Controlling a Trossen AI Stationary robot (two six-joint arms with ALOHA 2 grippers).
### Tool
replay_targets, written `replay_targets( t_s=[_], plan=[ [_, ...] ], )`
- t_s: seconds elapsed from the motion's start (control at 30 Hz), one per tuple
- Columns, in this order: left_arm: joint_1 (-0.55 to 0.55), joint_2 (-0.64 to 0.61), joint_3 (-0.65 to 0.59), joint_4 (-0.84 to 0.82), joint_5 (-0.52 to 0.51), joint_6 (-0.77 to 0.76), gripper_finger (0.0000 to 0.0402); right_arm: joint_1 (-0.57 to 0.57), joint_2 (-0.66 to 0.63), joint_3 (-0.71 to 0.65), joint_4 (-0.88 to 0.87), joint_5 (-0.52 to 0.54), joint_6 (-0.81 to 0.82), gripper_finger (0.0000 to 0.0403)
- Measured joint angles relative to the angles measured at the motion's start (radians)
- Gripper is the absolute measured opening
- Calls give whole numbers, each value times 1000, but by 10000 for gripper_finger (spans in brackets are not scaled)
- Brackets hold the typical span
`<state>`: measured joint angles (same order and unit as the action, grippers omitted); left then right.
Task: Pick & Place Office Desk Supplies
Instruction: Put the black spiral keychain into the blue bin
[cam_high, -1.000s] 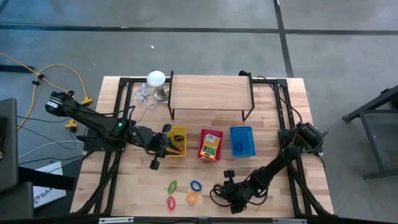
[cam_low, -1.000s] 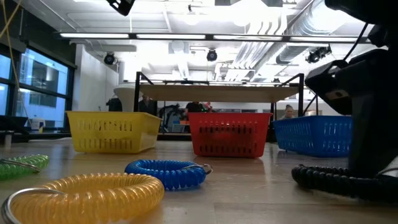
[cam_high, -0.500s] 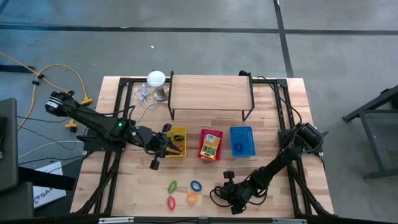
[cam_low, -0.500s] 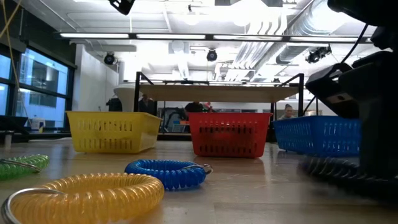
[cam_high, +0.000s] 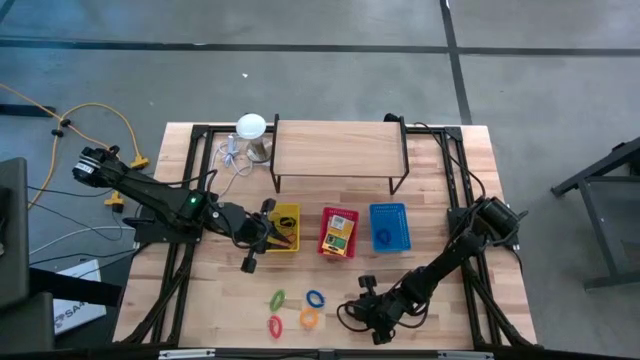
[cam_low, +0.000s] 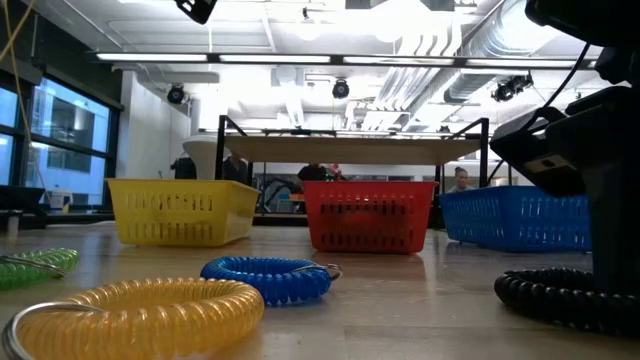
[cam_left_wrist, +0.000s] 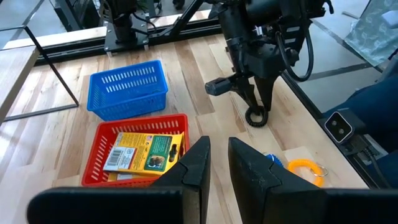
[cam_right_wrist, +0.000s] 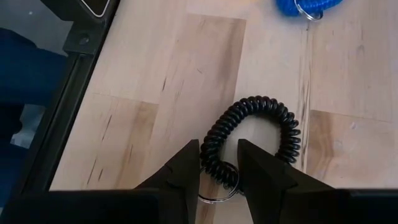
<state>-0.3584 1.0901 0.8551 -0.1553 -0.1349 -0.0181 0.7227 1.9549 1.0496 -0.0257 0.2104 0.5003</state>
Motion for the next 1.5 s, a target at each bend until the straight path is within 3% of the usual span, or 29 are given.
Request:
replay_targets(
  t_s=[0.3, 0.8, 1.3, 1.5],
  plan=[
    [0, 0, 0, 0, 0, 0, 54, 1, 1, 0, 0, 15, 0, 94],
    [0, 0, 0, 0, 0, 0, 54, 1, 1, -1, 2, 18, 0, 41],
    [0, 0, 0, 0, 0, 0, 54, 1, -9, -2, 7, 27, -57, 38],
    [0, 0, 0, -1, 0, 0, 54, -10, -71, -3, -20, 99, -79, 38]
  ],
)
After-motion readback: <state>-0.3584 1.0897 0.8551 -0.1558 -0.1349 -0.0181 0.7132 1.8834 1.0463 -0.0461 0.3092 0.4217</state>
